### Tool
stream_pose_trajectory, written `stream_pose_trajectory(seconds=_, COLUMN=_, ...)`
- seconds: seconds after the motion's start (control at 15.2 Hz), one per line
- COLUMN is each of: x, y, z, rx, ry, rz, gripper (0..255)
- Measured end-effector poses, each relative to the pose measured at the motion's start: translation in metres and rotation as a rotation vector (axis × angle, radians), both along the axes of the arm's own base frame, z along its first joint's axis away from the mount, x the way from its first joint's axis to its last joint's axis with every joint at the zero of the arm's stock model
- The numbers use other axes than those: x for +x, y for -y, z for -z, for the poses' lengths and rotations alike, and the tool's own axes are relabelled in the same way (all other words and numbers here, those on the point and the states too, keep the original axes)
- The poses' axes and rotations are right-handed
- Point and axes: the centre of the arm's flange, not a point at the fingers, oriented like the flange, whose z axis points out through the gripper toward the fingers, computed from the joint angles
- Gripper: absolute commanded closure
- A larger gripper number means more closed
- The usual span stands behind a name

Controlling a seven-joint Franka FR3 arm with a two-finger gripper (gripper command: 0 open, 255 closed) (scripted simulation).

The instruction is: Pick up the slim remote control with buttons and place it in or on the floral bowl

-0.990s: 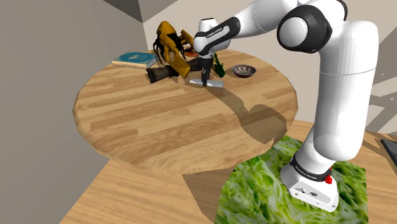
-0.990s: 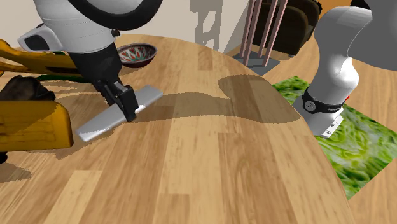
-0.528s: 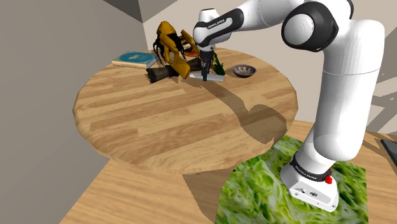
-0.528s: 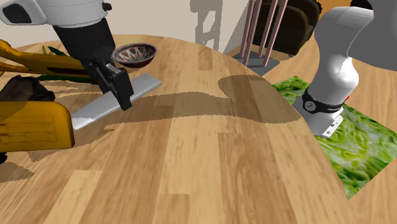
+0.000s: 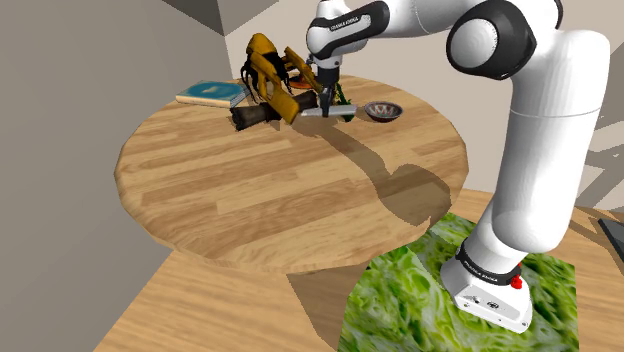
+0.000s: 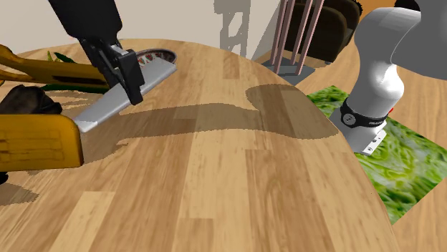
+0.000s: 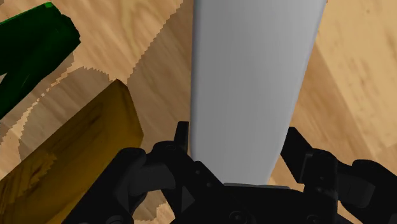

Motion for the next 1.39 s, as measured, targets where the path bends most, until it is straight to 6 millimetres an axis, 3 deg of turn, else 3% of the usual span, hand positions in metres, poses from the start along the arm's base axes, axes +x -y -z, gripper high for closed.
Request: stream_pose_trajectory(seconds=1.39, x=-0.081, y=0.261, z=-0.006, rx=0.002, ry=0.000, rz=-0.002, gripper=255)
